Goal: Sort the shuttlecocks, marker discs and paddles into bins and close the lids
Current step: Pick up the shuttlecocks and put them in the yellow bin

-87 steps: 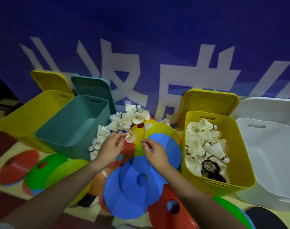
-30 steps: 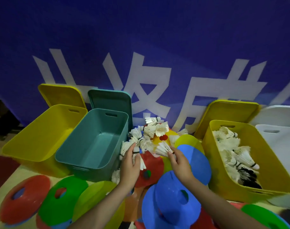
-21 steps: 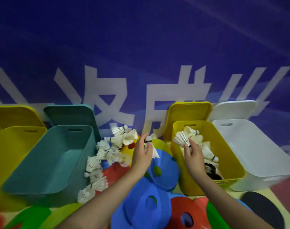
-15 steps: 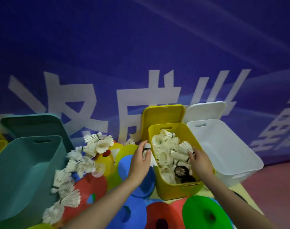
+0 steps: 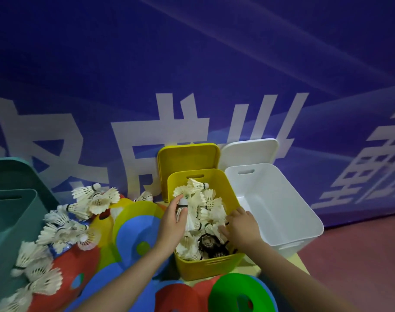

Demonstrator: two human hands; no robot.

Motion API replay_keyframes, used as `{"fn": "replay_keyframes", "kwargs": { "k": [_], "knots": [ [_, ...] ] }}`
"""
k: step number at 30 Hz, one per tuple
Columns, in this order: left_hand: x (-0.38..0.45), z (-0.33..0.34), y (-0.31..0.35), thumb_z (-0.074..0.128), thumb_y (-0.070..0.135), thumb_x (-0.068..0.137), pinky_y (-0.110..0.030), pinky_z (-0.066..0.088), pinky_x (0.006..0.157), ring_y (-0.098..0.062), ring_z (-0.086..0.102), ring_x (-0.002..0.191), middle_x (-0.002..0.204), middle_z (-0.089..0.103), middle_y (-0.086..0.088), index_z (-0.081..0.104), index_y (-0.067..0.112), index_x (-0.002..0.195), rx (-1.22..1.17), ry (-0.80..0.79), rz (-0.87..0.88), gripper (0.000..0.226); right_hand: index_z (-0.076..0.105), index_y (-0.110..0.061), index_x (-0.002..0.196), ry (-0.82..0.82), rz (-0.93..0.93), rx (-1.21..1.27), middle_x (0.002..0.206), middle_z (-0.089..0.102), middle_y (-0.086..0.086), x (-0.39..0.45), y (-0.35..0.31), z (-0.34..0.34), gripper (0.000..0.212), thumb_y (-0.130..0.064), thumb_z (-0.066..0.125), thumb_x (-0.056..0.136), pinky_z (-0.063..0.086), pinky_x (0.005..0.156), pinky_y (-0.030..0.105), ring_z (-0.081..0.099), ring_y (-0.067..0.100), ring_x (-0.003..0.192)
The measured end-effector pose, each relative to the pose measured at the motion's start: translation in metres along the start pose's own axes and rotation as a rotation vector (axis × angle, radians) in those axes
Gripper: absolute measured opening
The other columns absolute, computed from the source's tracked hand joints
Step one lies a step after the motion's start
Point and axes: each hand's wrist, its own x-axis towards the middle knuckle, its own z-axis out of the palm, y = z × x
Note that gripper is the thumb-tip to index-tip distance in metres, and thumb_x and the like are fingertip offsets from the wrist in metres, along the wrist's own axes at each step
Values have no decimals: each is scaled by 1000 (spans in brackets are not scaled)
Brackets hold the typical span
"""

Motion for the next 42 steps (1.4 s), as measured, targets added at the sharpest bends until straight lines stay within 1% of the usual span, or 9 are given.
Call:
{"fn": "replay_keyframes", "kwargs": {
  "k": [3,6,9,15,21,25,34,39,42],
  "knots": [
    [11,12,-1,54,28,95,-23,45,77,-10,55,106,118,58,6,43,32,135,34,30,-35,41,60,-18,124,271,27,211,122,60,5,3,20,2,47,-48,49,90,45,92,39,51,27,118],
    [23,27,3,58,29,93,-26,44,86,-6,52,109,114,56,11,49,33,131,56,2,-33,39,36,-17,145,117,154,524,140,46,8,17,33,5,53,-42,43,98,38,103,38,41,26,129],
    [37,46,9,59,27,93,-22,42,89,-3,48,110,117,50,18,52,31,129,99,-15,7,37,31,-21,147,22,200,711,139,47,9,28,35,13,49,-38,36,101,37,103,36,45,26,127],
    [72,79,-11,58,32,92,-28,47,89,-10,52,113,121,53,7,53,29,128,296,-61,0,36,36,-26,145,107,236,929,129,55,6,33,42,29,43,-26,35,102,39,97,32,51,21,118],
    [88,90,-30,42,42,96,-35,49,83,-20,52,112,121,55,2,58,30,122,886,-345,-13,33,41,-27,142,136,279,1048,124,57,3,33,42,37,40,-24,36,102,40,91,25,53,14,110],
    [90,85,-18,44,37,97,-32,48,86,-17,54,107,119,56,0,61,26,119,714,-259,37,30,43,-27,141,127,285,1085,123,56,2,33,43,39,40,-24,37,102,37,88,22,48,6,102],
    [63,3,-4,50,30,97,-30,47,82,-9,55,95,109,54,6,63,25,115,471,-6,55,23,51,-24,134,44,316,976,118,63,3,41,47,27,38,-32,36,100,46,86,32,58,18,103],
    [35,-43,-13,51,22,96,-25,46,79,-9,58,94,107,60,4,66,19,110,356,115,44,21,55,-14,128,190,296,702,123,58,12,52,32,2,36,-28,43,98,41,95,39,47,29,119],
    [18,-65,-19,51,19,96,-19,43,74,-4,55,88,105,55,7,65,19,110,340,149,19,20,56,-11,128,235,202,706,123,57,13,60,5,-22,35,-25,44,97,41,95,40,46,30,120]
  ]
}}
